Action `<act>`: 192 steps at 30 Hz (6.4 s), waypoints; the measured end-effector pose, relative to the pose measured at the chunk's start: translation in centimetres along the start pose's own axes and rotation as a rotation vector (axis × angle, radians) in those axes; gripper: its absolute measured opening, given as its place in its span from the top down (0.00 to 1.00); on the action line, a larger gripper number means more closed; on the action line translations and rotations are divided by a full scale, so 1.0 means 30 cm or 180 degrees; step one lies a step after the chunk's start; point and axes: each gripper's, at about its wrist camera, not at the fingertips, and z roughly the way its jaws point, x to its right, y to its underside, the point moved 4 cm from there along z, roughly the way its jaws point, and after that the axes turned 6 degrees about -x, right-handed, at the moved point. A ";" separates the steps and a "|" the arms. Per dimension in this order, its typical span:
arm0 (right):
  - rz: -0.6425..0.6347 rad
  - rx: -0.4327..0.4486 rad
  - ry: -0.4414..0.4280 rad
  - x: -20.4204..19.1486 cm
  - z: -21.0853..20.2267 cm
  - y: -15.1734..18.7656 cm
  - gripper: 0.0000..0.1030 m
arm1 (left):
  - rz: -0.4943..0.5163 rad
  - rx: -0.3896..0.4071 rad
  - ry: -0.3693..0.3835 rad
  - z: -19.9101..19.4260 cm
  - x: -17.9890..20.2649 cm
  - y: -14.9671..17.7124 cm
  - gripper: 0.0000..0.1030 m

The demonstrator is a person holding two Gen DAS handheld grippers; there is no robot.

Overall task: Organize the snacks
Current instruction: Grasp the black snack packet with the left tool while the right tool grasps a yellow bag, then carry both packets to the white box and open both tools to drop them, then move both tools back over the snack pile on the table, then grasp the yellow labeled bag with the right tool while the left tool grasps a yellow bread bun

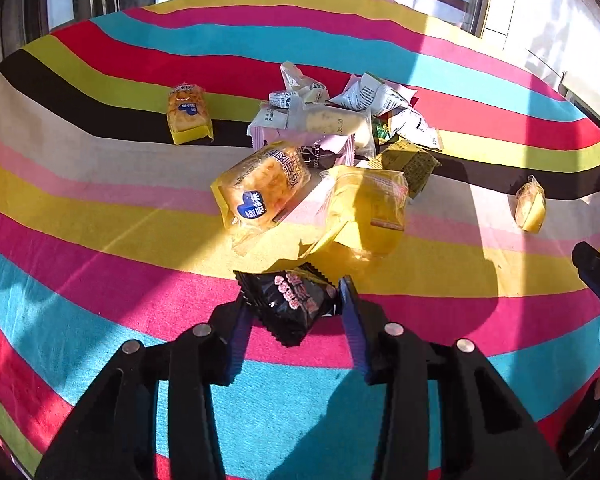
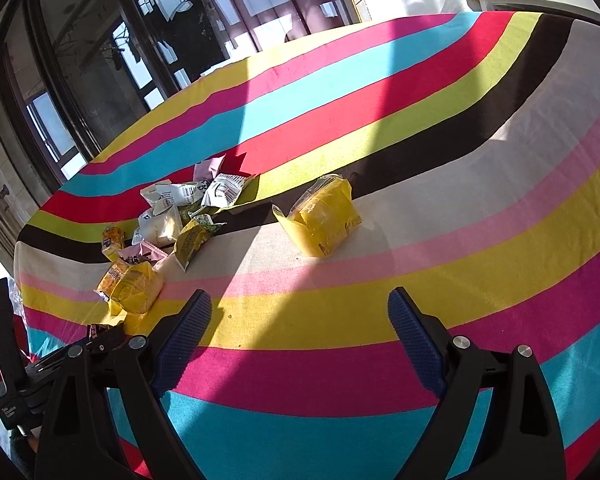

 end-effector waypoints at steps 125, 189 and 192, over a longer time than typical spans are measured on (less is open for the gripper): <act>-0.2723 -0.0767 -0.1621 -1.079 -0.254 0.670 0.17 | -0.0938 0.0333 -0.1334 -0.574 -0.930 0.746 0.02; -0.1468 -0.0719 -0.0191 -0.439 0.214 0.127 0.50 | -0.0577 0.0353 0.0397 -0.005 -0.276 -0.123 0.02; -0.1243 -0.0655 -0.0277 -0.411 0.203 0.097 0.50 | -0.0290 0.0193 0.0316 0.019 -0.227 -0.134 0.02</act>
